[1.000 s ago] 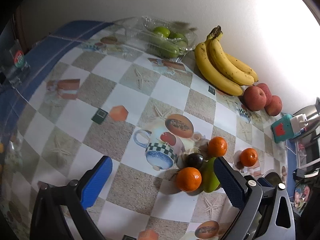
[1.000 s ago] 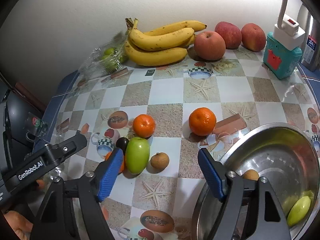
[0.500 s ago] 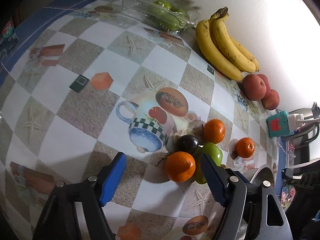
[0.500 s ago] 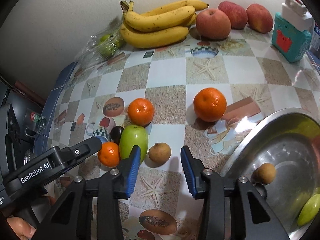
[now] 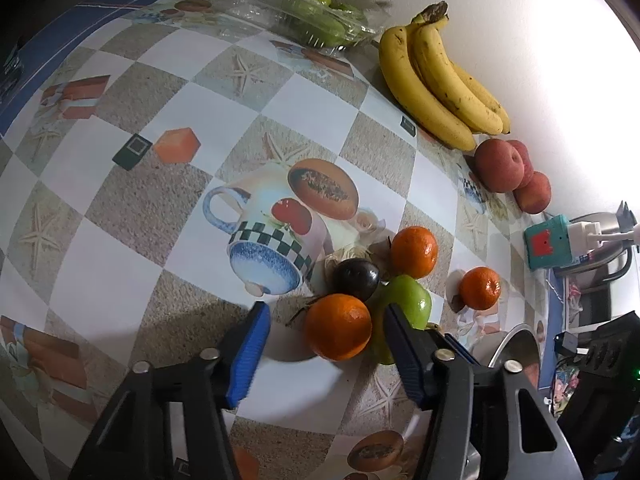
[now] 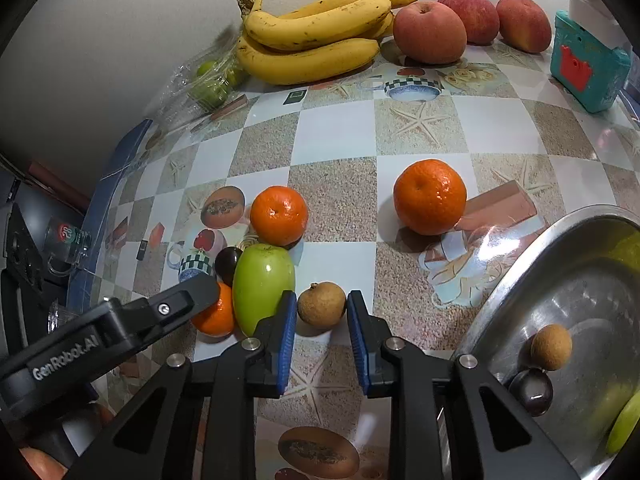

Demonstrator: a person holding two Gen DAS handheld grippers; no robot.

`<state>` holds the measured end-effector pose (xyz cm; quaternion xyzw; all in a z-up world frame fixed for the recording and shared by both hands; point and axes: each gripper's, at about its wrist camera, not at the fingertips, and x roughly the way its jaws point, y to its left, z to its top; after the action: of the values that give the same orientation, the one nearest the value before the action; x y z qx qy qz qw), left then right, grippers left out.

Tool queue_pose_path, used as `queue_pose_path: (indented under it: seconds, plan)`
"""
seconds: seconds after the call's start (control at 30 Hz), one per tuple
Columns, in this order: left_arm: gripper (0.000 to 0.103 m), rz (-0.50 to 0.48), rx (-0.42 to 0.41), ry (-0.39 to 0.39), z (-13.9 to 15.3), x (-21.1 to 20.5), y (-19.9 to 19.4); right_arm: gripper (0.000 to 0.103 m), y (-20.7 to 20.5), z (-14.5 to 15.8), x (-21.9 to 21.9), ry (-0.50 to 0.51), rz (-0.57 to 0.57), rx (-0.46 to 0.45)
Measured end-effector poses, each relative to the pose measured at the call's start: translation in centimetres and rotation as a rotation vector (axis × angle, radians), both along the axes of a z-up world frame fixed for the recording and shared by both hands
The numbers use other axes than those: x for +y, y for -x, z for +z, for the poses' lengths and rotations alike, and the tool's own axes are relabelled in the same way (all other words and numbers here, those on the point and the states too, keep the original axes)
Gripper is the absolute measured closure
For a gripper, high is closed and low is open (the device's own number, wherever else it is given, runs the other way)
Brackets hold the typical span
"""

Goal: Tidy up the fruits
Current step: 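Grasp the brown round fruit with the right tool while the left tool grasps a mandarin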

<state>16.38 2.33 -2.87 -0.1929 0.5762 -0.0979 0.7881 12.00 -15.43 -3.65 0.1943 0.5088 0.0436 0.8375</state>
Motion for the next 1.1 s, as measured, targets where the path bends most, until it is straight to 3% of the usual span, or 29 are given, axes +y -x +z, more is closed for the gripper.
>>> queue_pose_path:
  seconds: [0.3,0.67,1.1]
  plan:
    - [0.064,0.015,0.032,0.068,-0.6,0.0,0.0,0.076,0.5,0.6,-1.0,-0.017,-0.024,-0.005]
    - [0.064,0.044,0.034,0.126,0.0,0.9,0.3,0.076,1.3,1.7,-1.8,-0.040,-0.042,-0.023]
    - [0.064,0.045,-0.011,0.126,2.0,1.1,0.7,0.076,3.6,3.7,-2.7,-0.070,-0.078,-0.043]
